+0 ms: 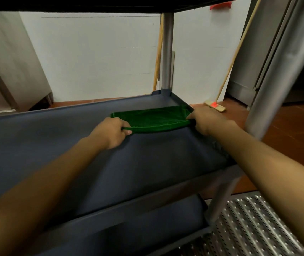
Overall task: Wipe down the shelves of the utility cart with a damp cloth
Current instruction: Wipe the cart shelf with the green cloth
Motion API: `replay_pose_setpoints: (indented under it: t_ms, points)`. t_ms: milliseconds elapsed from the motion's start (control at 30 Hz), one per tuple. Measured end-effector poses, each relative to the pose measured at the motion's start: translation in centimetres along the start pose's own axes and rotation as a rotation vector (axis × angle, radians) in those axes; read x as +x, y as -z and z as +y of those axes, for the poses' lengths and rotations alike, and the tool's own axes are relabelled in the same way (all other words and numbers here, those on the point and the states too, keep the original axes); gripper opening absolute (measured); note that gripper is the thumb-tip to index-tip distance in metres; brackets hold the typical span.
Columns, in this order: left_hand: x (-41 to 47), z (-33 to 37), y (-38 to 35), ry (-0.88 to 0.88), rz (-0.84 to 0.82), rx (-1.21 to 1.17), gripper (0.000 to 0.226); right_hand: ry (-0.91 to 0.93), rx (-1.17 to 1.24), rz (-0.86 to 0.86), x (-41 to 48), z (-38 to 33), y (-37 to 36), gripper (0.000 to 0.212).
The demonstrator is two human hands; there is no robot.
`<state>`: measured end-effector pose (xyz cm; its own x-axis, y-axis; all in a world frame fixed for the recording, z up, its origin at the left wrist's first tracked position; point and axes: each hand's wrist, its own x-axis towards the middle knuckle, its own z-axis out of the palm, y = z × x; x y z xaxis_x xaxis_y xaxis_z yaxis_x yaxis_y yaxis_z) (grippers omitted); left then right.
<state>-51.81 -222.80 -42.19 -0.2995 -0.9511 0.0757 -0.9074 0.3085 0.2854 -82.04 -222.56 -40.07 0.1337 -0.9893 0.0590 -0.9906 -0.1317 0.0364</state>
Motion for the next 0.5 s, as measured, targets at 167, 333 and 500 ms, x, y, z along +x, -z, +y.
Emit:
replay_pose_setpoints:
  t_ms: [167, 333, 500]
  points:
    - [-1.4, 0.1, -0.2, 0.023, 0.015, -0.018, 0.030, 0.021, -0.062, -0.002, -2.9, -0.9, 0.5, 0.034]
    - [-2.8, 0.3, -0.5, 0.003, 0.018, -0.014, 0.032, 0.024, -0.184, 0.005, -5.7, -1.3, 1.0, 0.032]
    - [-4.4, 0.9, -0.6, 0.006, 0.009, -0.008, 0.034, 0.038, -0.259, 0.033, -7.6, -2.0, 1.0, 0.024]
